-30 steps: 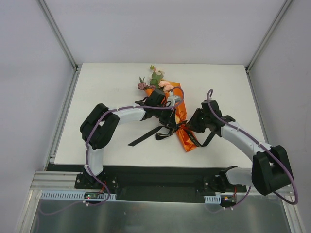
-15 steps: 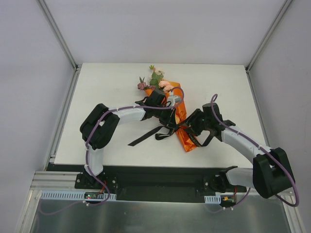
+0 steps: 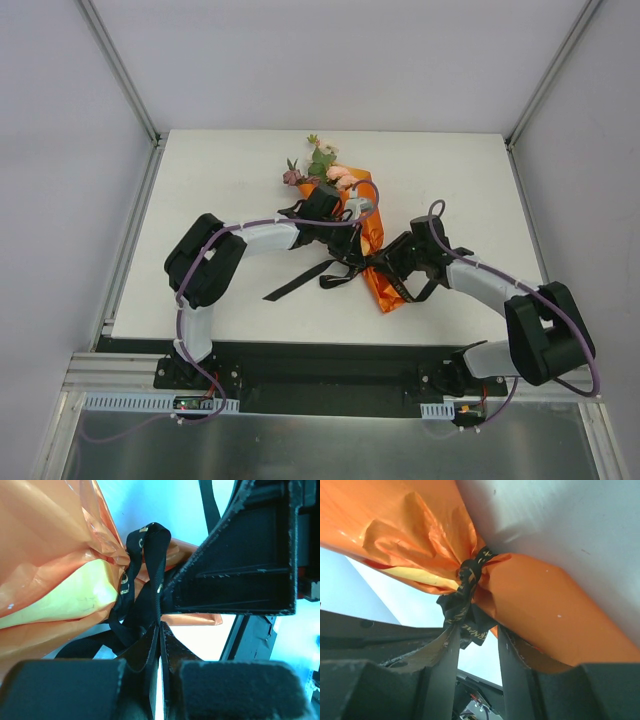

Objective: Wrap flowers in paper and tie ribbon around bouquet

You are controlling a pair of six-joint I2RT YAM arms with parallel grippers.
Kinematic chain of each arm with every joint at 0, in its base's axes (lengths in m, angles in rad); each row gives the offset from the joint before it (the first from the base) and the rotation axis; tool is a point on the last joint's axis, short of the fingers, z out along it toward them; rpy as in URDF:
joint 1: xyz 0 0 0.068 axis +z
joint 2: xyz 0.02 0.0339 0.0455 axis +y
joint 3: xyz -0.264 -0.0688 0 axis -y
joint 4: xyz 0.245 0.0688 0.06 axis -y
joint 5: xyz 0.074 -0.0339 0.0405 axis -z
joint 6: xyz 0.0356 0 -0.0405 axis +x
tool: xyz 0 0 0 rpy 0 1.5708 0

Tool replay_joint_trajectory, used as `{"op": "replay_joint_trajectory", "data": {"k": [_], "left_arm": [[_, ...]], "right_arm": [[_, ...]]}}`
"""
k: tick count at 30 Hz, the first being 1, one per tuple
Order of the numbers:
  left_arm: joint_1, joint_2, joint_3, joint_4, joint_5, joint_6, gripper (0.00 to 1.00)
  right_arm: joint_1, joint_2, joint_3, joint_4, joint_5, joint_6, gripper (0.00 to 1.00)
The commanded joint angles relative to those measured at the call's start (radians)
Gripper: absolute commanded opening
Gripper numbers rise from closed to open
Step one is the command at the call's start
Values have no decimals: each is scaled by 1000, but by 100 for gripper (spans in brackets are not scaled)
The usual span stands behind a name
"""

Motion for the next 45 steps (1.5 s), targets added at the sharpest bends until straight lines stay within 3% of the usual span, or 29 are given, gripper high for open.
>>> {"op": "replay_joint_trajectory", "data": {"k": [1,8,15,23,28,31,32,38,40,41,42,45], "left_arm": [[-9,-59,-15,22,49,3,0],[-12,-55,-9,22,52,-3,0],[-12,-49,7,22,65,-3,0],[-15,-57,4,21,88,3,0],[-15,-69,11,-19,95,53,0],[-13,-71,21,-44,103,81,0],[-15,-71,24,-50,104,87,0],[-13,-74,46,-116,123,115,2],[-10,-72,76,-159,124,129,8],[-4,-75,80,-173,137,121,11],[8,-81,80,-173,155,86,21],[51,-124,66,-173,170,28,37]], "right_arm": [[-3,32,21,67,15,12,40],[-6,24,14,94,0,-2,40],[-10,-52,-14,97,6,-16,57],[-29,33,41,110,-37,-23,56],[-39,49,46,141,-63,-26,49],[-42,66,49,156,-85,-20,40],[-45,75,47,181,-97,-16,33],[-46,99,67,199,-134,-14,26],[-51,107,66,207,-140,-16,19],[-52,107,64,209,-145,-17,11],[-54,106,61,212,-146,-20,9],[-60,101,44,250,-164,-26,3]]}}
